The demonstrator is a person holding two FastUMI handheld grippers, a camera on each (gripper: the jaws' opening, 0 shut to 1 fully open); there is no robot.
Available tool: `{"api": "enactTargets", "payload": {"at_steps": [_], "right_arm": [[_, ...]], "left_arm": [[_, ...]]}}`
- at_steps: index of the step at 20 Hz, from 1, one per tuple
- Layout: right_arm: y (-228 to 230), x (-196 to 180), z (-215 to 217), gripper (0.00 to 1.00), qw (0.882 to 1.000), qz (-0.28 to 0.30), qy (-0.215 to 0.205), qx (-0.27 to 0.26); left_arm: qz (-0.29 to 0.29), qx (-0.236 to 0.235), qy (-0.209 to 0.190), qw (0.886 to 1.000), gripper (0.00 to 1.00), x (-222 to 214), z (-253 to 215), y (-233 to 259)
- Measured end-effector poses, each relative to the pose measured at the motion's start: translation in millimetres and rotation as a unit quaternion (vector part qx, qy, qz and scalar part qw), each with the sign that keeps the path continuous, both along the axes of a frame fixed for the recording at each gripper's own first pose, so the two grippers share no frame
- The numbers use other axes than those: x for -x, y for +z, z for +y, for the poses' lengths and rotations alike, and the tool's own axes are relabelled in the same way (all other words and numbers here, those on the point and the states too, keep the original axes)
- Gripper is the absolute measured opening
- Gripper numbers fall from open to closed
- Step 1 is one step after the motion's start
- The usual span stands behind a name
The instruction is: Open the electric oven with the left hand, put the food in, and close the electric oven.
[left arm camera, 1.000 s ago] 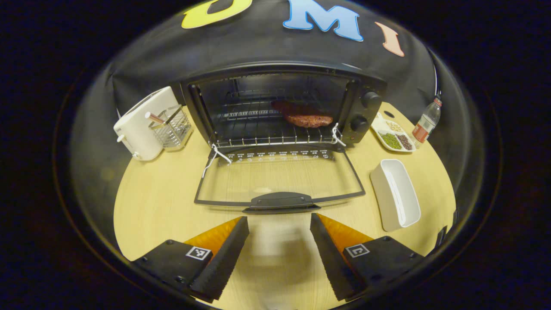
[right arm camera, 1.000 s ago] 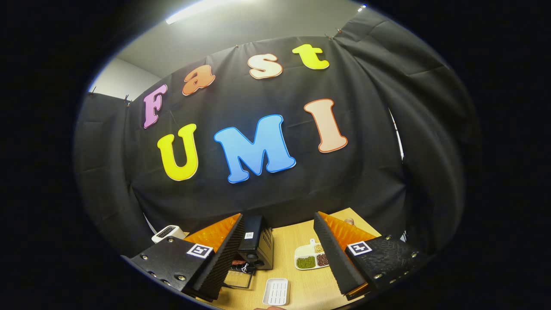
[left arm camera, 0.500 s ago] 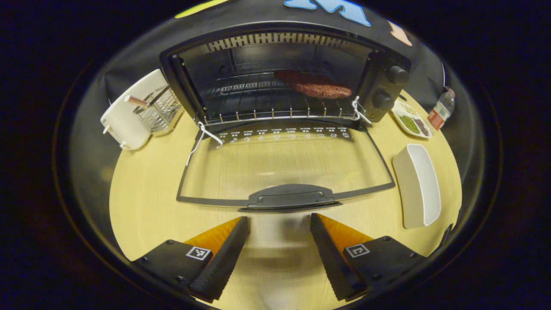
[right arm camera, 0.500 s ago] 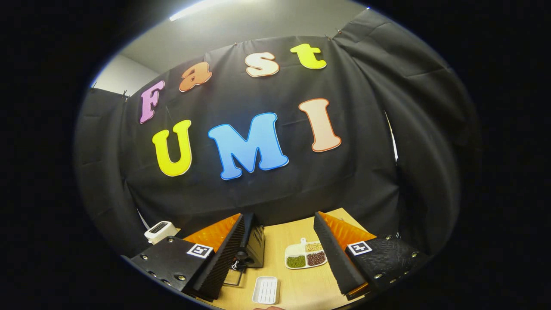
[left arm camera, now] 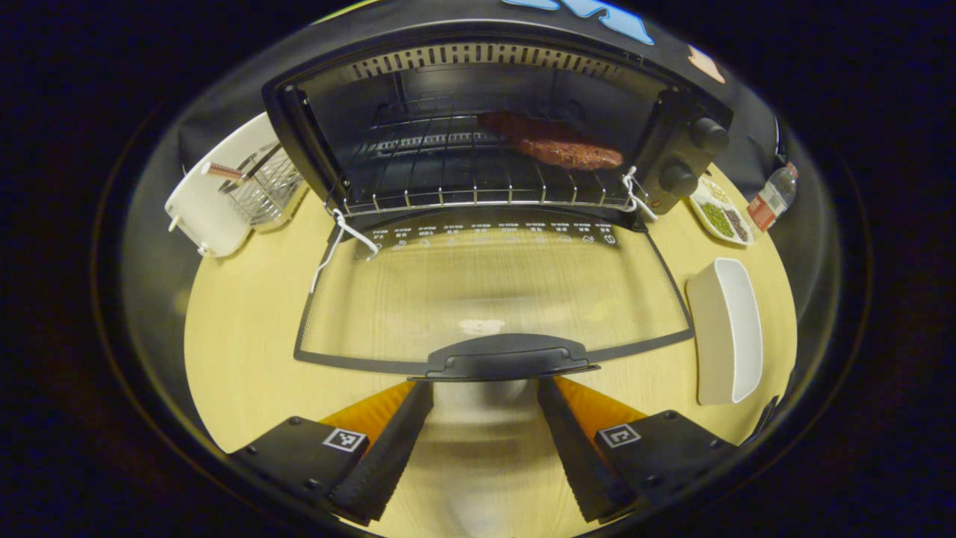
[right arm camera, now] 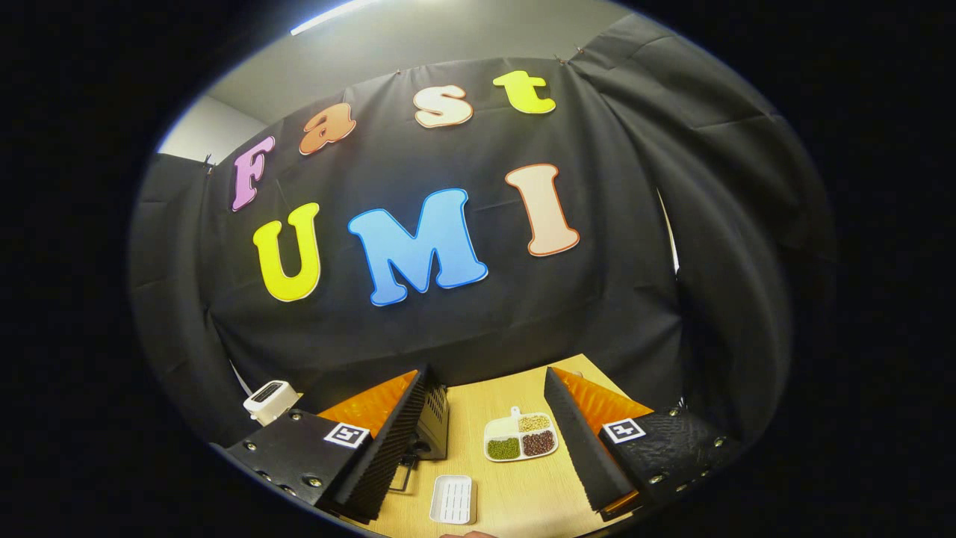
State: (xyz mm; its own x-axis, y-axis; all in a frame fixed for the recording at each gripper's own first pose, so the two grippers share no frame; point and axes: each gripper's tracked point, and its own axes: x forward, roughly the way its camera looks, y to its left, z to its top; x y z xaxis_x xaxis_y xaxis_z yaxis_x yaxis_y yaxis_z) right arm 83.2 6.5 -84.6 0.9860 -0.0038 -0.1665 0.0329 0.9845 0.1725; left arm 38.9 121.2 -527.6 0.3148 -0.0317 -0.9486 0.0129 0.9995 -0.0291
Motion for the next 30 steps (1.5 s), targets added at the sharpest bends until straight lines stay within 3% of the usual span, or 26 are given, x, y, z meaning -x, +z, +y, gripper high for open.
{"api": "enactTargets", "payload": {"at_steps": [14, 15, 16, 30], "right_arm": [[2.7, 1.8, 16.3, 0.98, 1.0, -0.001, 0.02, -0.004], [1.9, 1.6, 17.8, 0.98, 1.0, 0.0, 0.022, -0.006], [0.8, 1.8, 18.0, 0.98, 1.0, 0.002, 0.023, -0.007], [-4.7, 9.8, 15.1, 0.98, 1.0, 0.009, 0.015, -0.004]], "left_arm": [[-0.094, 0.014, 0.01, 0.995, 0.97, -8.6, 2.4, 72.2], [-0.097, 0.017, 0.013, 0.995, 0.94, -8.8, 2.9, 73.9], [-0.099, 0.02, 0.016, 0.995, 1.0, -10.4, 3.4, 76.0], [-0.159, 0.028, 0.014, 0.987, 1.0, -44.3, 0.1, 118.6]]}}
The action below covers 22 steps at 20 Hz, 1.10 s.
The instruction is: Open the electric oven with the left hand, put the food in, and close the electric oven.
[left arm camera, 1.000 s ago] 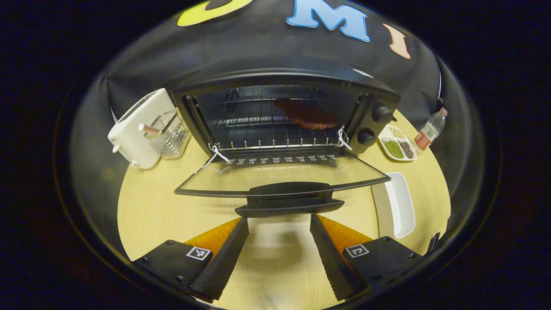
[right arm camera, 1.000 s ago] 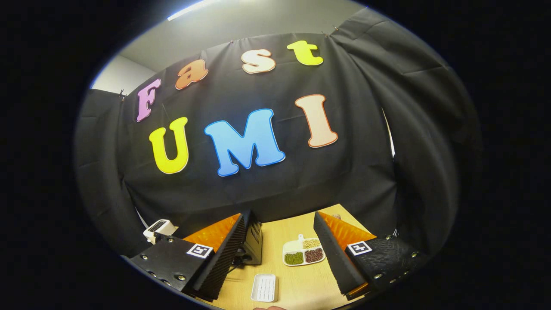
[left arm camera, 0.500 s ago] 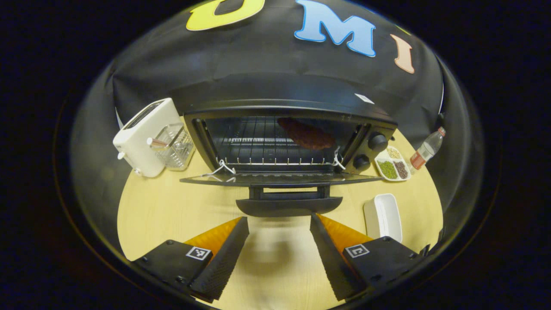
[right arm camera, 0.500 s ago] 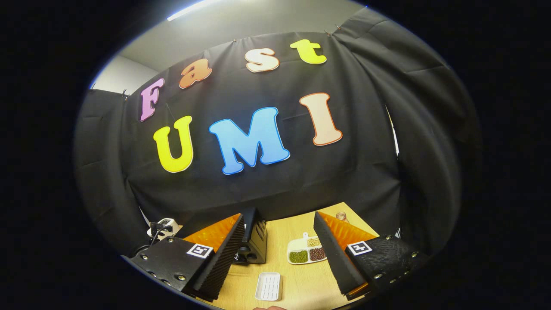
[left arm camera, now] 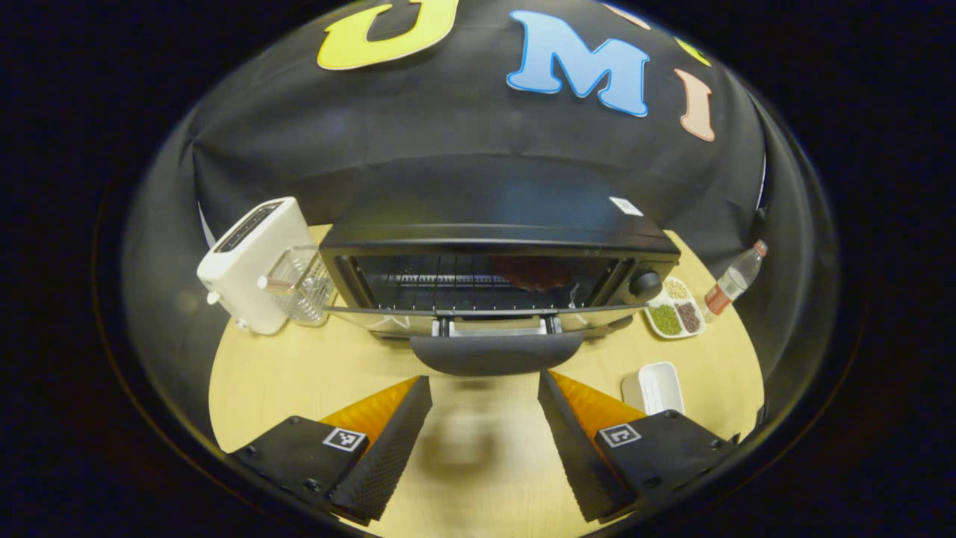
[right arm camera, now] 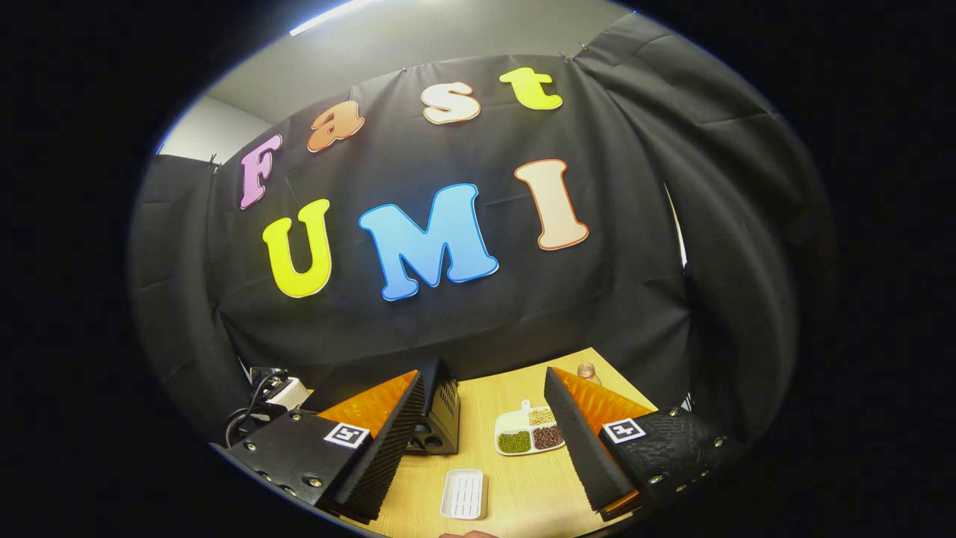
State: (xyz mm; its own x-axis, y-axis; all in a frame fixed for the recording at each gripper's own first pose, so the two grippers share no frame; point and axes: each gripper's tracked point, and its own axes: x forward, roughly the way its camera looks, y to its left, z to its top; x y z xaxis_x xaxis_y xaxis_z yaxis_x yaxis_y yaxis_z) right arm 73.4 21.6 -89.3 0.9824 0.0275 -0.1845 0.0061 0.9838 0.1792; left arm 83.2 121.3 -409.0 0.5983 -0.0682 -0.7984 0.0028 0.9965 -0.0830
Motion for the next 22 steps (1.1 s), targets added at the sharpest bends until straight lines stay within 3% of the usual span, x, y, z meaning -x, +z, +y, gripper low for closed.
{"api": "enactTargets", "payload": {"at_steps": [5, 9, 10, 11, 13, 16, 22], "right_arm": [[-2.1, 2.8, 4.0, 0.98, 1.0, 0.005, 0.004, 0.004], [3.1, 4.9, 14.5, 0.98, 1.0, 0.002, 0.011, 0.004], [7.2, 3.8, 17.9, 0.98, 1.0, -0.001, 0.014, 0.005], [13.4, 3.8, 21.3, 0.98, 1.0, -0.005, 0.017, 0.006], [36.4, 1.2, 23.2, 0.98, 1.0, -0.019, 0.011, 0.005], [91.8, 1.8, 34.4, 0.97, 0.997, -0.07, 0.012, 0.025], [149.2, 12.5, 56.3, 0.98, 0.993, -0.107, 0.011, 0.044]], "left_arm": [[-0.06, 0.008, -0.013, 0.998, 0.98, -10.4, -9.1, 54.7], [-0.137, 0.019, -0.012, 0.99, 1.0, -20.3, -13.1, 131.5], [-0.16, 0.025, -0.008, 0.987, 0.96, -21.9, -13.3, 154.1], [-0.186, 0.029, -0.003, 0.982, 0.93, -23.2, -13.8, 180.0], [-0.244, 0.034, 0.006, 0.969, 0.97, -22.7, -12.4, 232.2], [-0.334, 0.016, 0.024, 0.942, 0.99, -16.7, -1.8, 316.6], [-0.445, 0.024, 0.02, 0.895, 1.0, 25.0, -11.5, 464.3]]}}
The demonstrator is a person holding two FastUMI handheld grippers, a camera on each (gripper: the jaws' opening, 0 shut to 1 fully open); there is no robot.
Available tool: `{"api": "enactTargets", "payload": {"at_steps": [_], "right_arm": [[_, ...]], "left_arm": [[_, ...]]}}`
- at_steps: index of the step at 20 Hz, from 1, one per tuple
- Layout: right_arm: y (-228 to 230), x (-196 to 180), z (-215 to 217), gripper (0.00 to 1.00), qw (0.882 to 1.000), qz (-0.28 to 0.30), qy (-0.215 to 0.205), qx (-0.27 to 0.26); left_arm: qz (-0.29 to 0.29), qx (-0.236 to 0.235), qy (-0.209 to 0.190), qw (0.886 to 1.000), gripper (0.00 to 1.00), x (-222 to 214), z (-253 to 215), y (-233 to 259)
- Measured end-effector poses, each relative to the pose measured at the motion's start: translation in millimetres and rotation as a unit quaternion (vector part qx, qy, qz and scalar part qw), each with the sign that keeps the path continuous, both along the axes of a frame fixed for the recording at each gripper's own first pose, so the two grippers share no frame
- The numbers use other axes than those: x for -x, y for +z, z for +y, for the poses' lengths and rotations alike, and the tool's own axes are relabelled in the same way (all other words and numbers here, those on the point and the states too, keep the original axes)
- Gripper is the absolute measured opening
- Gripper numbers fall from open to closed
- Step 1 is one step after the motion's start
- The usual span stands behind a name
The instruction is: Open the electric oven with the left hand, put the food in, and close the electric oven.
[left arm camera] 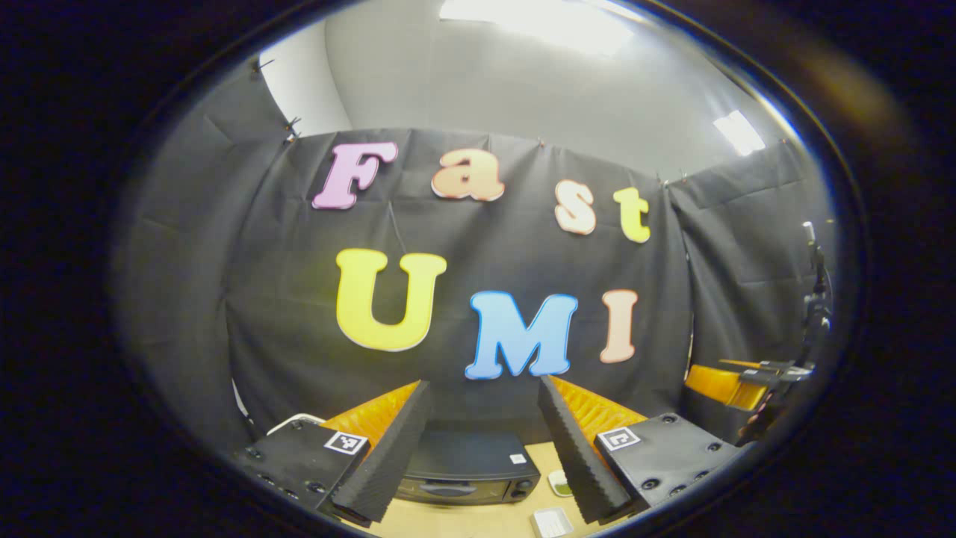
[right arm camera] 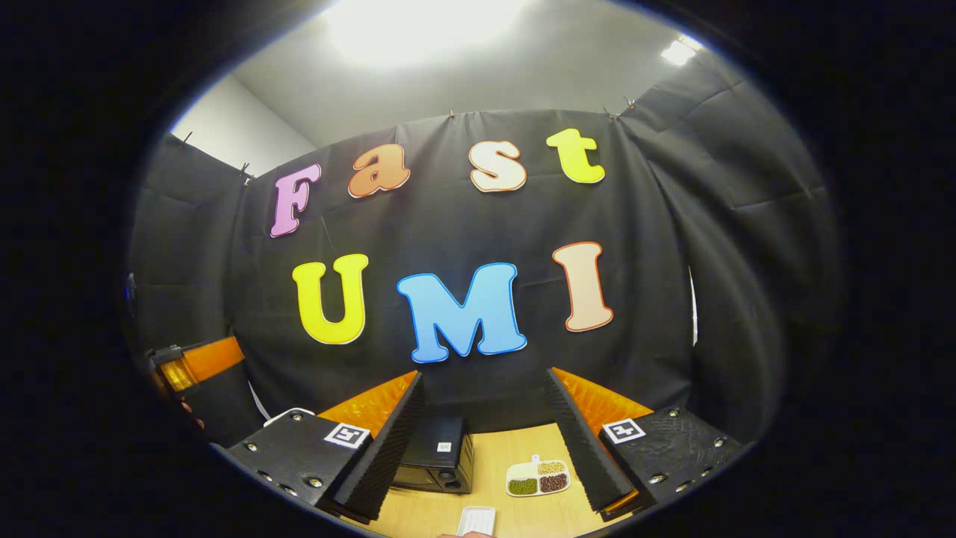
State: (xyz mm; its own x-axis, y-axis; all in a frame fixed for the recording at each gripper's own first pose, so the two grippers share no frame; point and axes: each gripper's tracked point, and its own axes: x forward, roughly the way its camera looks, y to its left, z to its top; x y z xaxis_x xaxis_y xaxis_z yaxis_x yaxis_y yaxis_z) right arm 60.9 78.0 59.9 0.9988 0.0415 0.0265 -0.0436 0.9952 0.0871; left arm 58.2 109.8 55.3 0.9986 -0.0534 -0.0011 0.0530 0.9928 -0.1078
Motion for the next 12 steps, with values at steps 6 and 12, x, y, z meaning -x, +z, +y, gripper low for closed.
{"api": "enactTargets", "payload": {"at_steps": [6, 12], "right_arm": [[5.7, 13.5, 24.3, 0.98, 1.0, -0.009, 0.007, 0.001], [-3.9, 25.7, 44.9, 0.98, 1.0, -0.005, 0.001, 0.002]], "left_arm": [[0.0, -0.023, -0.003, 1.0, 1.0, 10.9, 11.7, -3.4], [0.013, -0.017, -0.016, 1.0, 0.92, 17.5, 31.5, -16.4]]}}
